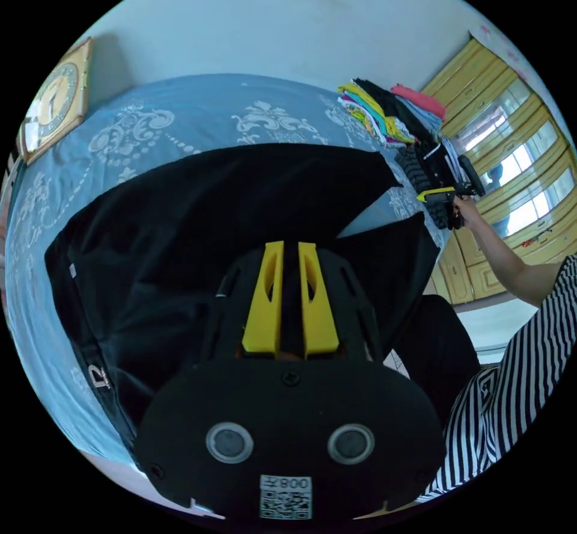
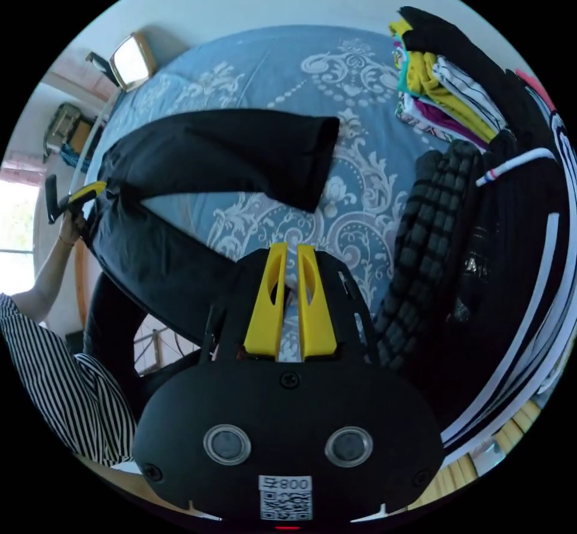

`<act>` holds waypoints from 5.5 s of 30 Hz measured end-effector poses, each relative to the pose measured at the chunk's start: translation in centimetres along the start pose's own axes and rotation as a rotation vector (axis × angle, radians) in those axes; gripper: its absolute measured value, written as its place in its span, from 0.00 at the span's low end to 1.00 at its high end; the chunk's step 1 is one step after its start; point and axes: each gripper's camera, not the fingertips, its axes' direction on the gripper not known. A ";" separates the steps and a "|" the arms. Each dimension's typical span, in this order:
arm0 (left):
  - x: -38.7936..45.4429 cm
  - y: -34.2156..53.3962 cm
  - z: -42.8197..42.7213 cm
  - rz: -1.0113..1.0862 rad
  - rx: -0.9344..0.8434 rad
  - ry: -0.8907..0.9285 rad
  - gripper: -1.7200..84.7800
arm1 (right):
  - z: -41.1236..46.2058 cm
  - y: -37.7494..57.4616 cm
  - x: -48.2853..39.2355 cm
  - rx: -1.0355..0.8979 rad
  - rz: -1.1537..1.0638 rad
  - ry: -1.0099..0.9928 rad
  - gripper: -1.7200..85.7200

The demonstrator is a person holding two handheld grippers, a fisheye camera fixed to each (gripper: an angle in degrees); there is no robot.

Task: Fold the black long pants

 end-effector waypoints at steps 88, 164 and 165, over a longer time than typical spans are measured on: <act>16.8 26.9 -14.4 -0.237 -0.133 -0.470 0.03 | 7.2 14.4 -44.1 0.052 -0.437 0.064 0.02; 15.6 52.1 49.7 0.579 -0.303 0.023 0.03 | -12.6 46.9 4.9 0.430 0.566 -0.708 0.03; 15.5 52.4 50.4 0.585 -0.302 0.019 0.03 | -12.7 47.3 5.1 0.443 0.568 -0.711 0.03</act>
